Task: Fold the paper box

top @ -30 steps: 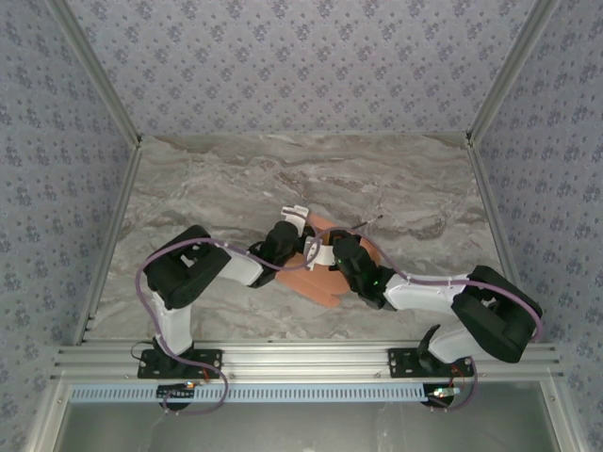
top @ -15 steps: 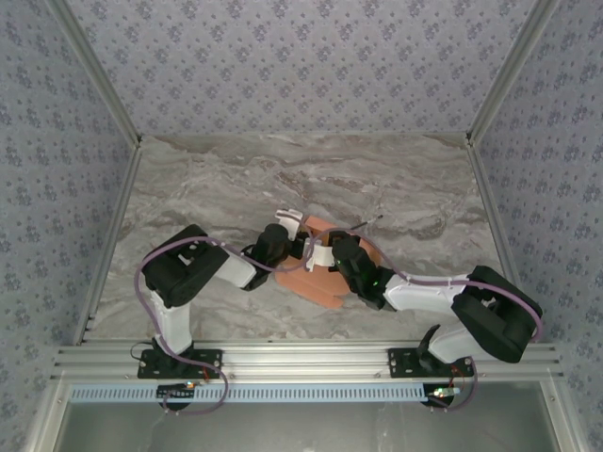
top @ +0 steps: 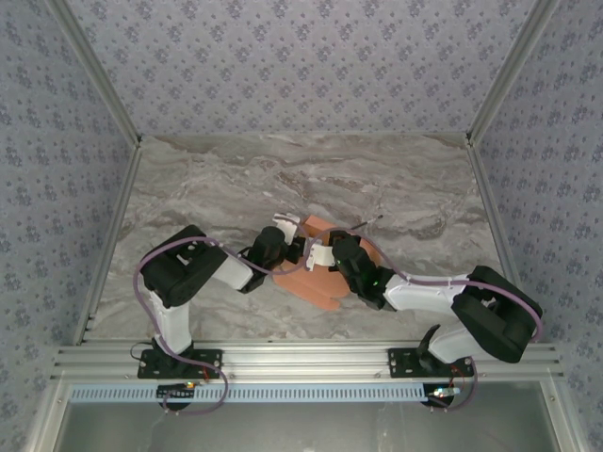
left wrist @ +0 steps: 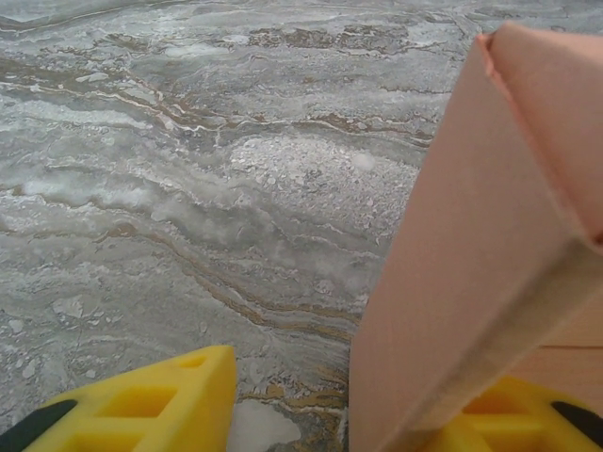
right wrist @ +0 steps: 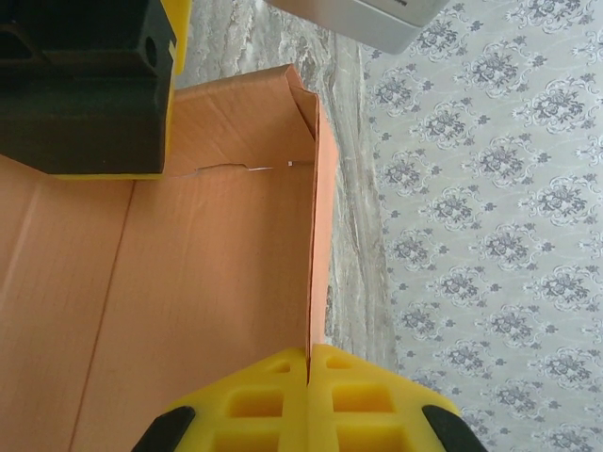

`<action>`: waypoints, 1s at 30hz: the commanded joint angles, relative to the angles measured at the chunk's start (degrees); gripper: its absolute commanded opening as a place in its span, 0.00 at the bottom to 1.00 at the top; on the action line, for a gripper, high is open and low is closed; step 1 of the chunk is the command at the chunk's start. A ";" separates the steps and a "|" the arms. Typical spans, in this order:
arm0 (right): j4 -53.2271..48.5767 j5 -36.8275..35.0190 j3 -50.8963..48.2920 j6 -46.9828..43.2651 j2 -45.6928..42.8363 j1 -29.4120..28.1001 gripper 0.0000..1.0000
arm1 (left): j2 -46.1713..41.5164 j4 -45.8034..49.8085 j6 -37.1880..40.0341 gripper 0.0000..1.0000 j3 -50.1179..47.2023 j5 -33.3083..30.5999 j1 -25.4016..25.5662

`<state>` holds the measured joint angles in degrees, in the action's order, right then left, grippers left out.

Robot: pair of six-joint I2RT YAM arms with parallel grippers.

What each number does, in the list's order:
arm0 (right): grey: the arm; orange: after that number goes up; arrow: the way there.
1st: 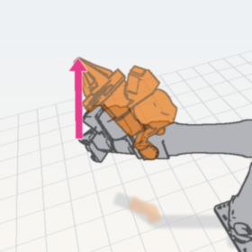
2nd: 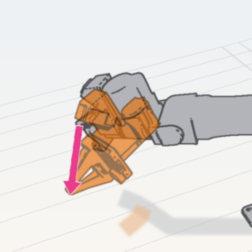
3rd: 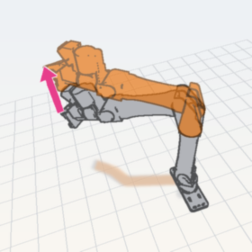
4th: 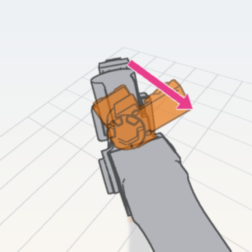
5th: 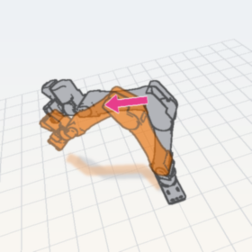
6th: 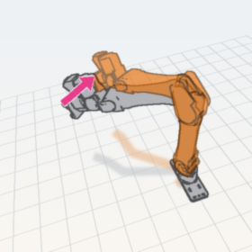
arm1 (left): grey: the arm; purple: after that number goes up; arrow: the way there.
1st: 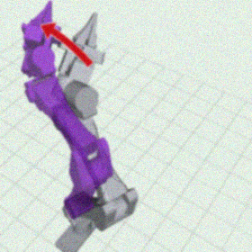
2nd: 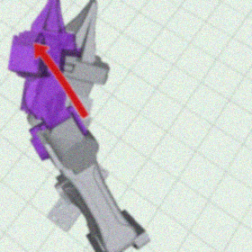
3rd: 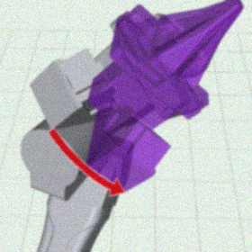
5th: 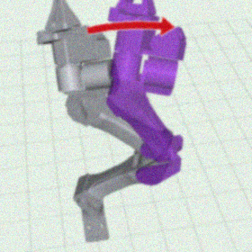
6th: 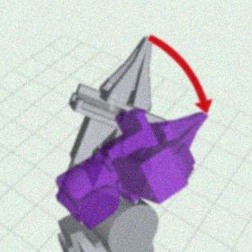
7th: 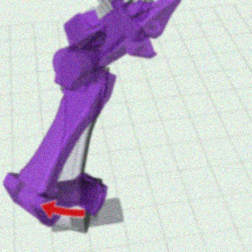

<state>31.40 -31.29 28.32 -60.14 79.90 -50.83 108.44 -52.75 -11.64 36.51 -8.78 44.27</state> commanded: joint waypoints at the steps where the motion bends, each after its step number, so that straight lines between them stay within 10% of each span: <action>1: -3.89 -1.04 -0.19 1.53 -0.61 -0.15 0.00 | 0.69 0.36 -1.34 0.42 2.23 -4.42 -0.70; 25: -2.89 -0.45 -0.63 5.29 -0.09 -1.39 0.00 | 3.60 5.99 -19.02 0.22 6.54 -22.83 1.76; 30: -2.98 -0.86 -0.85 5.34 -0.18 -1.04 0.00 | 3.77 3.23 -15.83 0.28 6.40 -18.18 1.71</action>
<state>32.58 -31.77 28.34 -56.40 79.88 -51.27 110.59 -49.52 -27.79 42.00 -20.34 48.18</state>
